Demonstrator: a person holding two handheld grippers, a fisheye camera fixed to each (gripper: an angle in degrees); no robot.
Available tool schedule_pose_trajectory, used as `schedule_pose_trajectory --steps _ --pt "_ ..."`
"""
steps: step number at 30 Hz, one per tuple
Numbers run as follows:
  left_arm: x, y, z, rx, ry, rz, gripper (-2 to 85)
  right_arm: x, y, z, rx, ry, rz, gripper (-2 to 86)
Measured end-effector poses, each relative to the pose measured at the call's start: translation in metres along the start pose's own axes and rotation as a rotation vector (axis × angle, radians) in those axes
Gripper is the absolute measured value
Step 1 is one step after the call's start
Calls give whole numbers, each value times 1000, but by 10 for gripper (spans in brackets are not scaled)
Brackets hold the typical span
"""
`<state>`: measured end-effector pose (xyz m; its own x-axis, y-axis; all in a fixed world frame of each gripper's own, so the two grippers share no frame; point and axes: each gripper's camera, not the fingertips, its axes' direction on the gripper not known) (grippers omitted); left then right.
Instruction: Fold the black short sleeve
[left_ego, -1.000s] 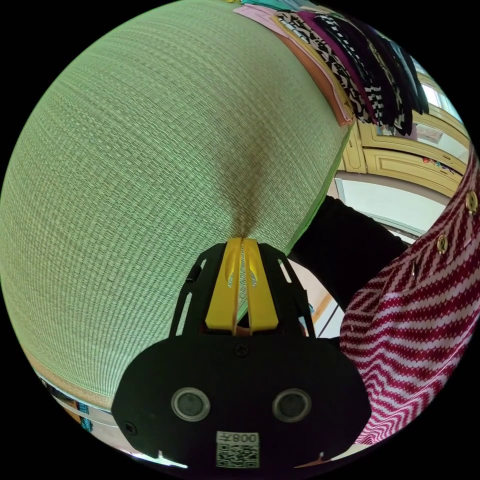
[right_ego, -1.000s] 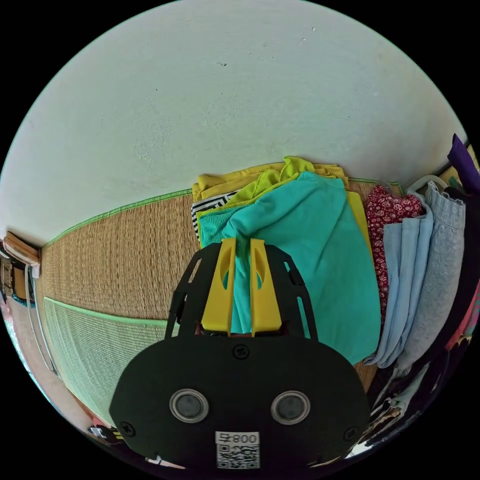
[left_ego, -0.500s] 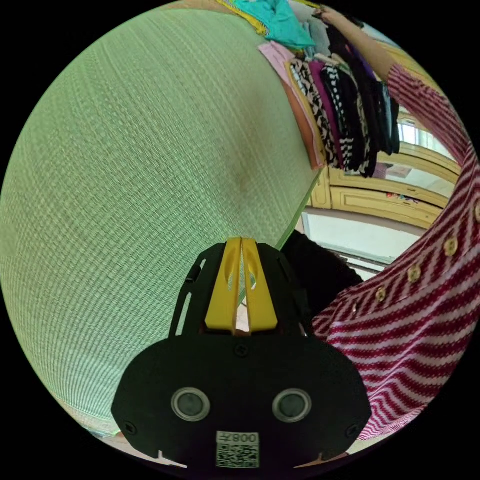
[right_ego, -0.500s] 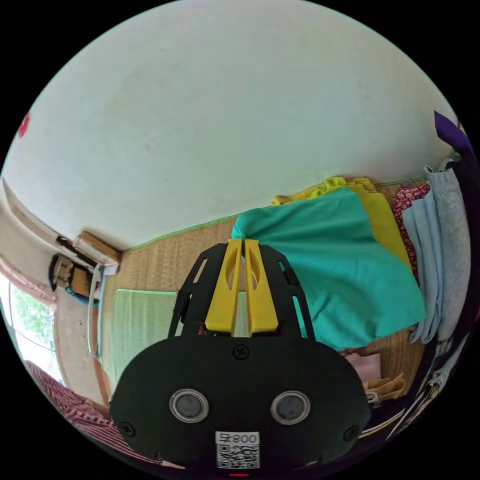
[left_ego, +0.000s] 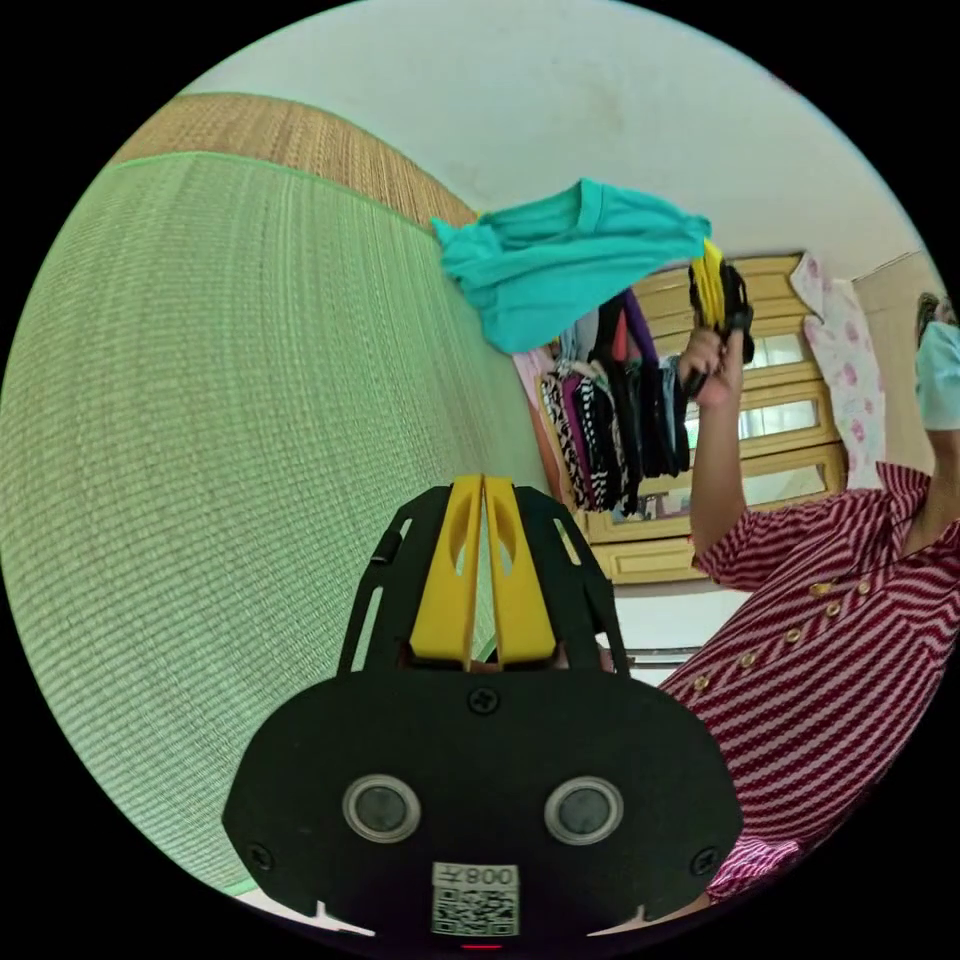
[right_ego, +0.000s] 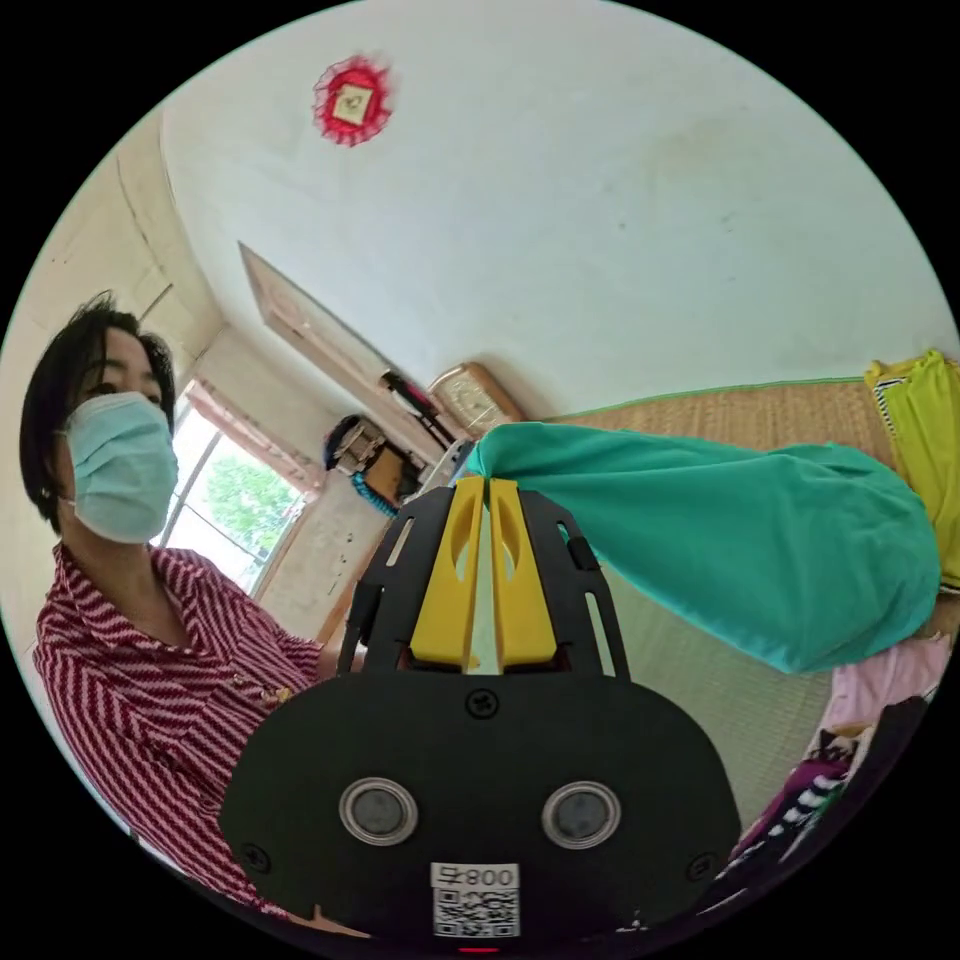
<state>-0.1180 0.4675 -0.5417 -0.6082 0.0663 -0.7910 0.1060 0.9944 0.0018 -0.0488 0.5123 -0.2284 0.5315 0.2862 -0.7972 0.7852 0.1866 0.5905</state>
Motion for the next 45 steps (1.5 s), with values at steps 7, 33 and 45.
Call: schedule_pose_trajectory --steps 7,33,45 --pt "-28 112 -100 213 53 47 9 -131 98 23 -131 -223 -21 4" --pt "-135 314 -81 37 44 -146 86 -438 326 -230 -117 -46 65 5" --pt "-176 353 -105 80 202 -119 19 -450 298 -312 -54 -99 137 5"
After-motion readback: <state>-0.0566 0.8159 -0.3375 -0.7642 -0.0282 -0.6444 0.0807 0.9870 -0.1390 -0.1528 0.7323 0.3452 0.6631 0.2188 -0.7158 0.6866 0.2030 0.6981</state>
